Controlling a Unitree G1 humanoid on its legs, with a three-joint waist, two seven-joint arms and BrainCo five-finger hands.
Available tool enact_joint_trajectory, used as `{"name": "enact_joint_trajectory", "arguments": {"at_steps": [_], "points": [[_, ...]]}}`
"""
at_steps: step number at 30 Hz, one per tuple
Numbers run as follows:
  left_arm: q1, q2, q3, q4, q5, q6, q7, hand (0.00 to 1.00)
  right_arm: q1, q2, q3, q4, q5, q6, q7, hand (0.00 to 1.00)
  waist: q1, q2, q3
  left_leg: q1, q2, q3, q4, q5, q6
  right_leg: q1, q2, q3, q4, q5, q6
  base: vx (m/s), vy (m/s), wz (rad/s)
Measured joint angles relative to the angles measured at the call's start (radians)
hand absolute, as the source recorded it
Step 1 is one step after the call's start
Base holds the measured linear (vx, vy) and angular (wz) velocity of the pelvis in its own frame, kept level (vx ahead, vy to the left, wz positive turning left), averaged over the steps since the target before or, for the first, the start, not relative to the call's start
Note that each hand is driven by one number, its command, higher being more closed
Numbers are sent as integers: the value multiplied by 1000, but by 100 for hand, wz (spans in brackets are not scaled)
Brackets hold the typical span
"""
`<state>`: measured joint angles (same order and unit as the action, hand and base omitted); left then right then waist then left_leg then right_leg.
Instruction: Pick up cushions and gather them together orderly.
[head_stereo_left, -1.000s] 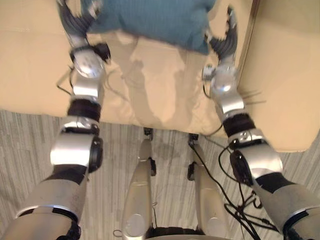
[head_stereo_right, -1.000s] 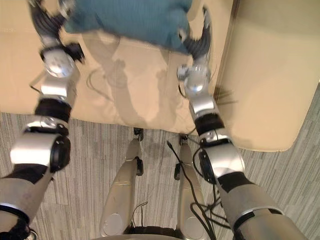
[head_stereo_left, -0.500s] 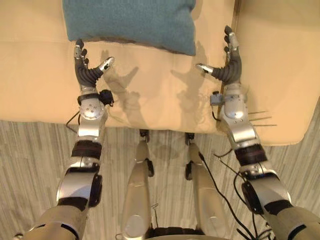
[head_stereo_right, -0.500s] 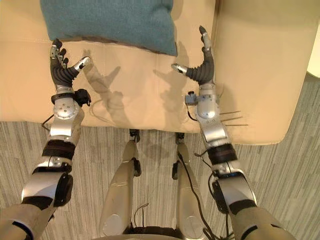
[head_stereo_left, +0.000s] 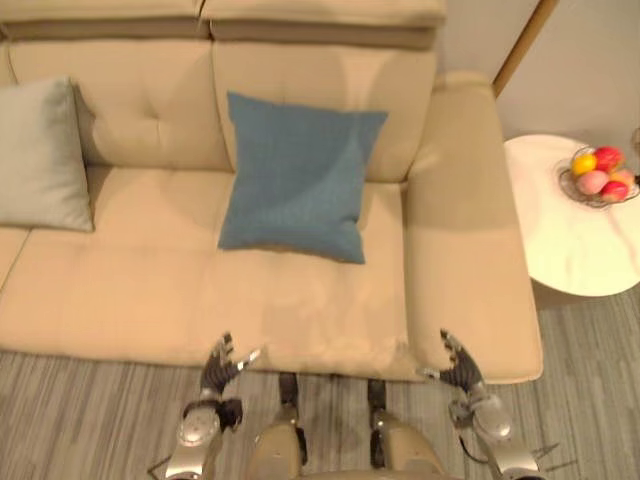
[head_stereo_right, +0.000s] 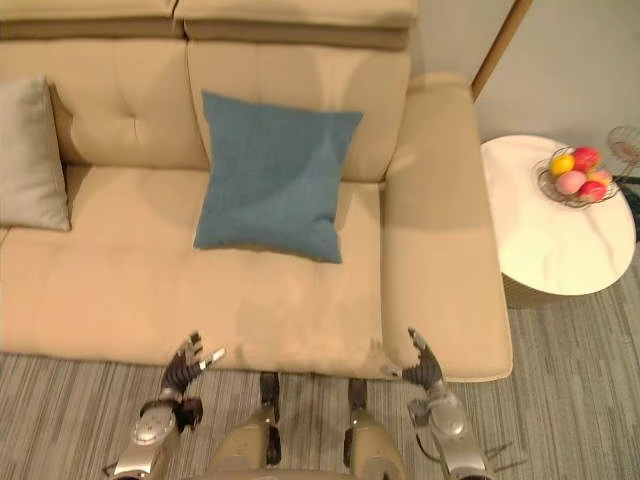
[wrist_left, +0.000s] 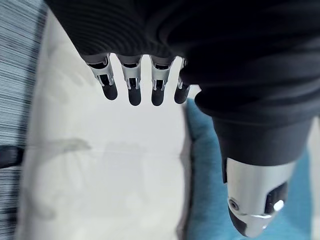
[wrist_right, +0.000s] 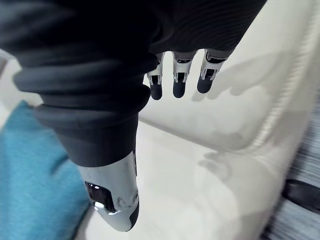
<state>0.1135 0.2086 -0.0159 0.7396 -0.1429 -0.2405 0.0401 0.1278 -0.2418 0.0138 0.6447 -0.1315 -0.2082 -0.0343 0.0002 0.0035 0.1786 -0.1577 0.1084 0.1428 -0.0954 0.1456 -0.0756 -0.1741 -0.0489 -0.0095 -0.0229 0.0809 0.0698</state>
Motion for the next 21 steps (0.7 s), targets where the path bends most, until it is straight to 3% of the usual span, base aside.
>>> {"name": "enact_joint_trajectory", "arguments": {"at_steps": [4, 7, 10, 12, 14, 15, 16, 17, 18, 20, 21], "points": [[29, 0, 37, 139, 72, 25, -40, 0, 4, 1, -67, 181, -1, 24, 37, 0, -15, -4, -41, 88, -13, 49, -1, -28, 4, 54, -14, 47, -5, -6, 8, 17, 26, -33], [63, -1, 67, 184, 93, 35, -43, 0, 27, -3, -107, 223, -20, 41, 41, 0, -16, -5, -63, 139, -19, 113, -1, -48, 5, 66, -17, 101, 4, -6, 10, 10, 23, -56], [65, 1, 67, 197, 97, 38, -43, 0, 27, 2, -116, 261, -27, 45, 43, 0, -16, -14, -62, 147, -20, 164, 21, -58, 17, 33, -47, 36, 82, -28, 10, -16, 18, -41], [62, -1, 66, 182, 97, 39, -42, 0, 29, 11, -115, 274, -27, 61, 43, 0, -33, -27, -62, 120, -12, 167, 97, -72, 32, 9, -80, -10, 156, -56, 23, -20, -3, 4], [61, -2, 66, 161, 97, 41, -41, 0, 39, 25, -114, 275, -27, 64, 46, 0, -40, -35, -66, 112, -5, 183, 138, -84, 42, 22, -84, -9, 144, -49, 82, -69, -13, 4], [58, -10, 73, 135, 96, 39, -40, 0, 20, 29, -114, 275, -27, 64, 57, 0, -40, 3, -61, 84, 37, 189, 152, -89, 43, -30, -65, -23, 361, -138, 84, -129, -63, 9], [55, -11, 69, 120, 97, 40, -40, 0, 18, 34, -113, 275, -27, 63, 59, 0, -42, -14, -67, 79, 41, 170, 167, -88, 42, -58, -71, -22, 612, -228, 95, -156, -186, 28], [60, -9, 68, 101, 95, 40, -38, 0, 22, 39, -113, 276, -27, 64, 58, 0, -36, -25, -70, 74, 38, 155, 185, -81, 32, -3, -73, 0, 706, -296, 135, -64, -135, 35], [60, -8, 68, 89, 94, 40, -36, 0, 23, 40, -111, 275, -26, 63, 58, 0, -31, -37, -78, 63, 37, 153, 203, -78, 29, 20, -71, 9, 683, -310, 131, -85, -252, 12], [46, -8, 65, 82, 76, 40, -22, 0, -17, 31, -112, 271, -20, 58, 55, 0, -6, -42, -83, -17, 53, 150, 255, -65, 14, 43, -40, 11, 534, -374, 69, -136, -209, -11], [14, -31, 61, 90, 71, 41, -19, 0, -60, 14, -113, 271, -11, 58, 50, 0, 6, -3, -62, -66, 95, 123, 264, -39, -8, 62, 5, -3, 431, -356, -17, -265, -144, 8]]}}
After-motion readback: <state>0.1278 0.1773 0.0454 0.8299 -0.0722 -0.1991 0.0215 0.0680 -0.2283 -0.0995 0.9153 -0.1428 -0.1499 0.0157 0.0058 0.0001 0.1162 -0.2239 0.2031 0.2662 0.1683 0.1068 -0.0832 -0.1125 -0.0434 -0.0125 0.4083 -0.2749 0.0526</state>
